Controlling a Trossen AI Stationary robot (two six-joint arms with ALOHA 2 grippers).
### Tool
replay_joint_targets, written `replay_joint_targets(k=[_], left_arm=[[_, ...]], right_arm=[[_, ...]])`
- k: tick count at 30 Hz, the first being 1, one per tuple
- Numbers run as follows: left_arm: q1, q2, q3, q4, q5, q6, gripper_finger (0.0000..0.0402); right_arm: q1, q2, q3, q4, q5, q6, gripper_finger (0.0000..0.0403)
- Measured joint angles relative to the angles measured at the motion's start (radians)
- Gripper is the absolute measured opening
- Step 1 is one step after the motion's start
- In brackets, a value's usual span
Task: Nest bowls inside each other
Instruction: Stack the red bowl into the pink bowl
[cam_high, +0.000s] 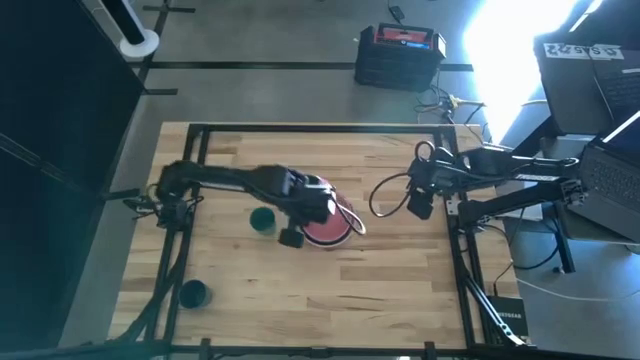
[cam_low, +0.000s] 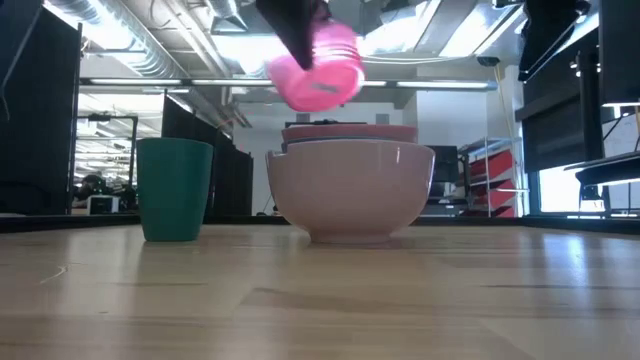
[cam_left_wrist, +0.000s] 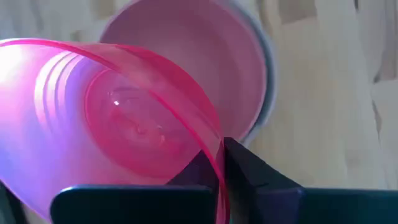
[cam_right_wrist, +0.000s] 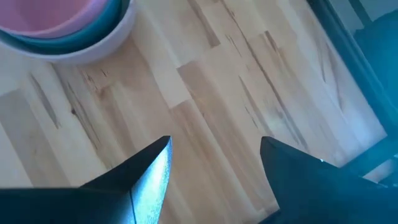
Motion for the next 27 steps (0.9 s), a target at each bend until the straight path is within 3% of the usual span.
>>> replay_joint_targets(k=[7,17,21,27], left_arm=[[-0.013,0.136,0.024,0.021,-0.002,0.02,0.0005],[-0.006,0.195,0.024,0.055,-0.002,0.015,0.0058],[-0.006,0.186,0.025,0.045,-0.002,0.019,0.01],[-0.015,0.175,0.208,-0.13,-0.002,-0.074,0.0145]], right_arm=[[0.0,-0.052,0.0,-0.001,0.002,-0.009,0.0232],[0.0,-0.121,0.0,-0.002,0.007,-0.009,0.0232],[0.0,-0.129,0.0,0.003,0.007,-0.016,0.0232],[0.0,-0.128,-0.001,0.043,0.007,-0.068,0.0232]])
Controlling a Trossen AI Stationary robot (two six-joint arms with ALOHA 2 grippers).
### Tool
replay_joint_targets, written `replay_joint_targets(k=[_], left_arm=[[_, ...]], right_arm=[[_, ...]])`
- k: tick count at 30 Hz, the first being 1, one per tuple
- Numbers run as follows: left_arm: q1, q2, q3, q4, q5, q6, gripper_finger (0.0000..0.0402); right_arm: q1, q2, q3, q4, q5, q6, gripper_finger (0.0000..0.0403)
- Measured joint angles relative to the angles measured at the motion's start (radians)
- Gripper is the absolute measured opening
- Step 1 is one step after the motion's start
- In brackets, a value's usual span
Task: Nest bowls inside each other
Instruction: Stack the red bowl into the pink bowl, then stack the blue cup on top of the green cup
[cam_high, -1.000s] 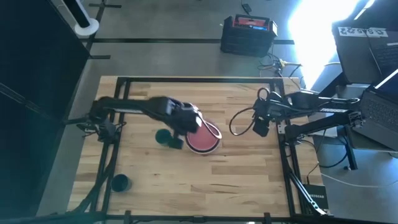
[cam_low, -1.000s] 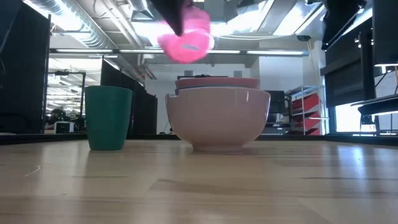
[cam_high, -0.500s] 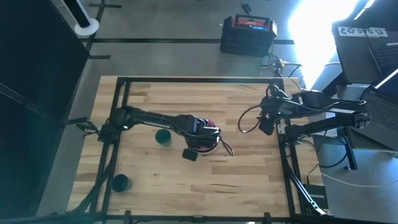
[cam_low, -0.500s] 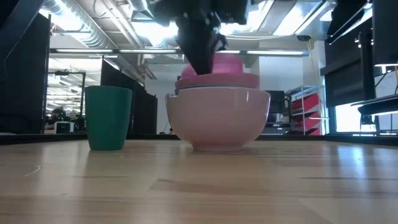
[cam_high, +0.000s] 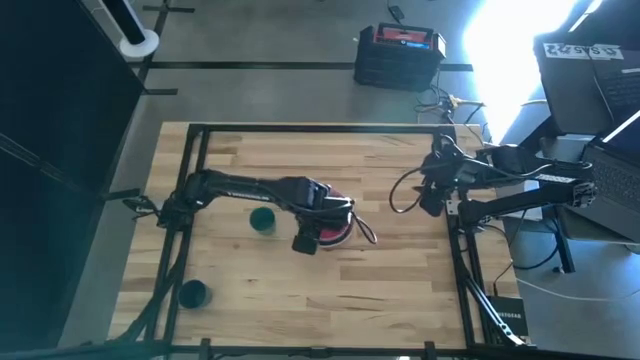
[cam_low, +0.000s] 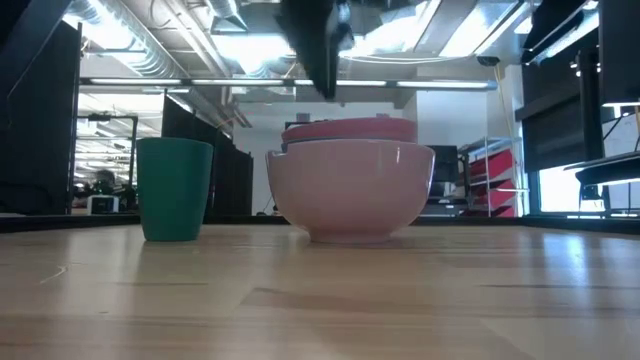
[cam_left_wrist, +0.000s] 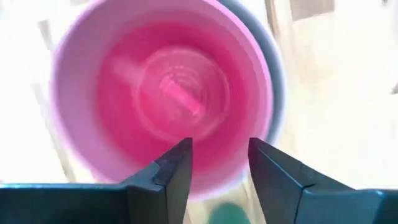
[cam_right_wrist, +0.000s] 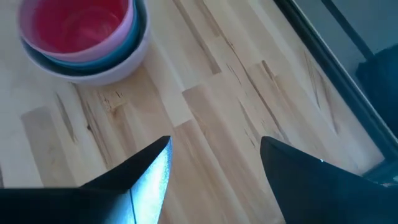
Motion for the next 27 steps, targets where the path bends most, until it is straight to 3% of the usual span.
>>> replay_joint_targets(k=[3,8,21,27], left_arm=[[-0.019,-0.01,0.106,-0.153,-0.002,-0.119,0.015],[-0.134,-0.183,0.045,-0.139,-0.029,-0.345,0.0141],[-0.612,-0.697,-0.719,-0.099,0.164,-1.005,0.0123],[-0.742,-0.776,-0.849,-0.064,0.191,-1.08,0.0123]], right_arm=[[0.0,0.001,0.0,0.028,0.0,-0.018,0.0232],[0.0,0.0,0.0,0.036,-0.001,-0.03,0.0232],[0.0,0.0,-0.002,0.106,0.0,-0.128,0.0232],[0.0,0.0,-0.002,0.101,-0.001,-0.127,0.0232]])
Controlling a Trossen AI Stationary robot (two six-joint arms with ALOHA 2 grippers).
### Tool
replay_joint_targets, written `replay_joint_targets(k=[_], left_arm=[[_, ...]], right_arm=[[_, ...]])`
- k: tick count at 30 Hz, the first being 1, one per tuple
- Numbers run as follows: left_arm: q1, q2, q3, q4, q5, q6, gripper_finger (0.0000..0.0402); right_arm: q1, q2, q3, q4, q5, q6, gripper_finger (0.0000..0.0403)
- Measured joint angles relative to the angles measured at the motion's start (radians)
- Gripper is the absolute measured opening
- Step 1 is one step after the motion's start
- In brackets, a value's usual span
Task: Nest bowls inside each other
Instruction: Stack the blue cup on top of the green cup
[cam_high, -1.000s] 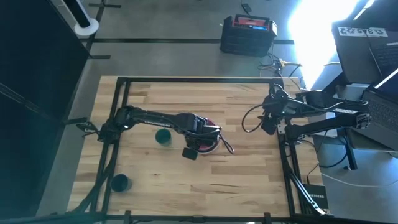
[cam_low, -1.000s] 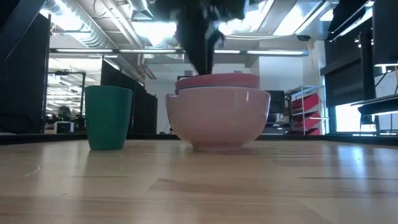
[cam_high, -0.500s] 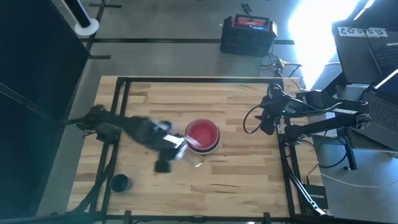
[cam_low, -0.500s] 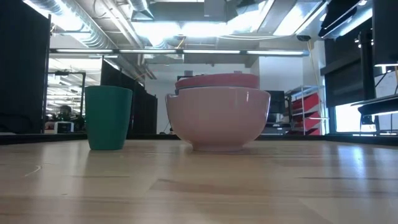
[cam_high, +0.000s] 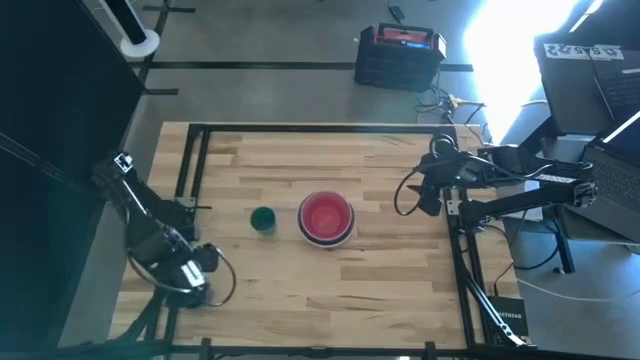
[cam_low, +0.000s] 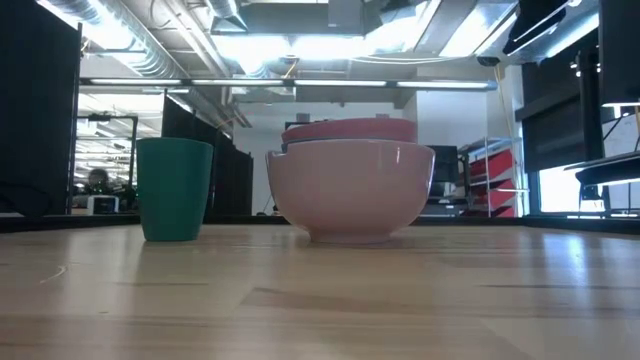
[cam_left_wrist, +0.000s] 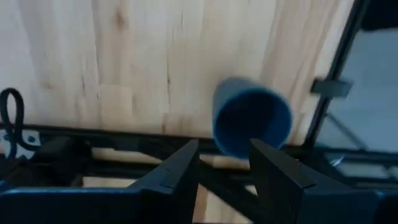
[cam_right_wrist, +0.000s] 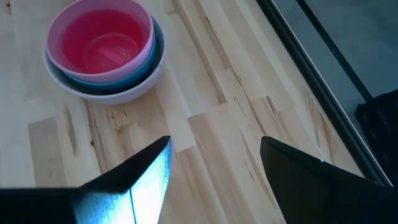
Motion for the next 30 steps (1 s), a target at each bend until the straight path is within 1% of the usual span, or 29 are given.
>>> replay_joint_targets(k=[3,10,12,26,30], left_arm=[[-0.023,-0.007,-0.049,0.017,0.001,0.043,0.0123],[-0.036,-0.003,-0.186,0.178,0.001,0.129,0.0123],[-0.036,-0.003,-0.205,0.186,0.001,0.146,0.0123],[-0.064,-0.003,-0.325,0.285,0.001,0.156,0.0123],[-0.065,-0.003,-0.354,0.348,0.006,0.152,0.0123]], right_arm=[[0.0,0.0,0.0,0.0,0.0,0.006,0.0232],[0.0,0.0,0.0,0.001,-0.001,0.05,0.0232],[0.0,0.0,0.0,0.001,-0.007,0.056,0.0232],[0.0,0.0,0.0,0.0,-0.006,0.074,0.0232],[0.0,0.0,0.0,-0.001,-0.006,0.075,0.0232]])
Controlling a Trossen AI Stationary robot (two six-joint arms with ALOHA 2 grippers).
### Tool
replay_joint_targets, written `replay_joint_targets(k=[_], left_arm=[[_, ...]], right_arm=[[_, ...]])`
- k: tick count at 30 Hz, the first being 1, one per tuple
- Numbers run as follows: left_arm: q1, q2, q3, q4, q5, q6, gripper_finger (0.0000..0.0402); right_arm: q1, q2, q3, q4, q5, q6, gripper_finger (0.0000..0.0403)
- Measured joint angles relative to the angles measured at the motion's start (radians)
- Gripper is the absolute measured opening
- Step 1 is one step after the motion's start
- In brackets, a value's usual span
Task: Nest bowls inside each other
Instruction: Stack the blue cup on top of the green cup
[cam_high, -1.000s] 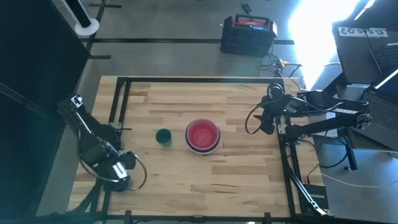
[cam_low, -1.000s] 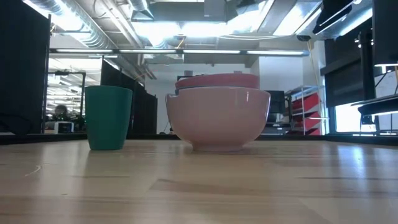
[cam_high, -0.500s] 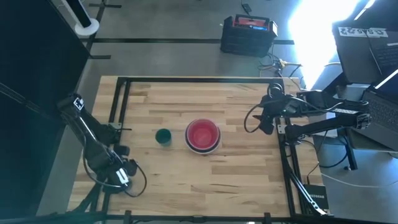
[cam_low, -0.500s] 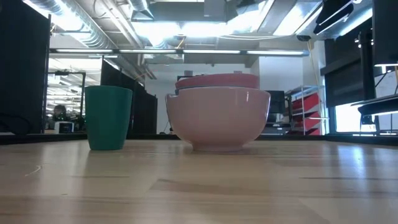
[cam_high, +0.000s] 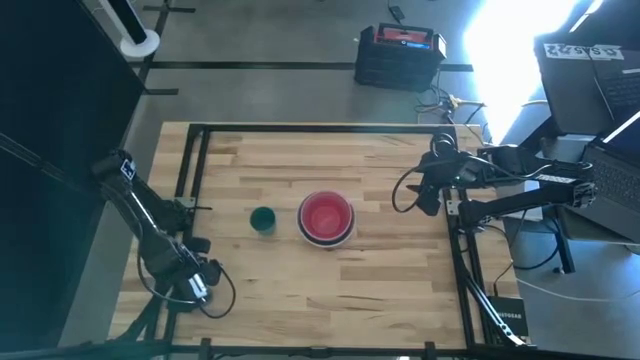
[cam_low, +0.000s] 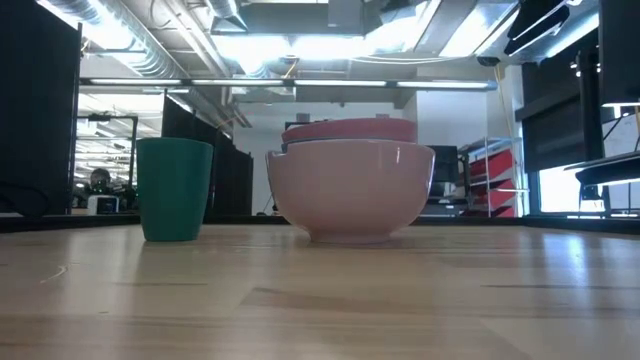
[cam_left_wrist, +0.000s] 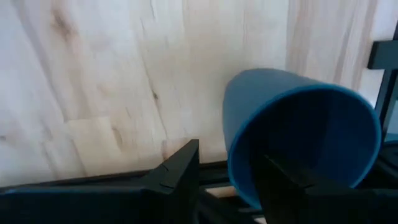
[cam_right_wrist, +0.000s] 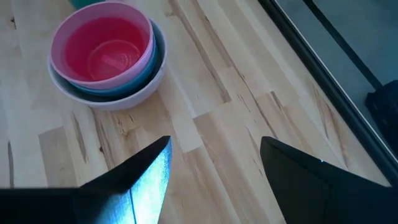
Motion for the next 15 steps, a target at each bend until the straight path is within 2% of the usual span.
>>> replay_joint_targets(k=[6,8,10,11,12,15], left_arm=[[-0.003,0.0,-0.082,0.105,0.006,-0.043,0.0118],[0.003,0.0,-0.123,0.115,0.03,-0.103,0.0087],[0.014,0.0,-0.148,0.139,0.059,-0.135,0.0031],[0.023,0.0,-0.149,0.147,0.066,-0.151,0.0017],[0.044,0.0,-0.137,0.142,0.07,-0.159,0.0011],[0.186,-0.011,0.001,0.026,0.035,-0.13,0.0007]], right_arm=[[0.0,0.0,0.0,-0.001,0.0,0.003,0.0232],[0.0,0.0,0.0,-0.003,0.004,0.003,0.0232],[0.0,0.0,0.0,-0.007,0.016,0.003,0.0232],[0.0,0.0,0.0,-0.007,0.022,0.004,0.0232],[0.0,0.0,0.0,-0.007,0.027,0.003,0.0232],[0.0,0.0,0.0,-0.007,0.035,0.002,0.0232]])
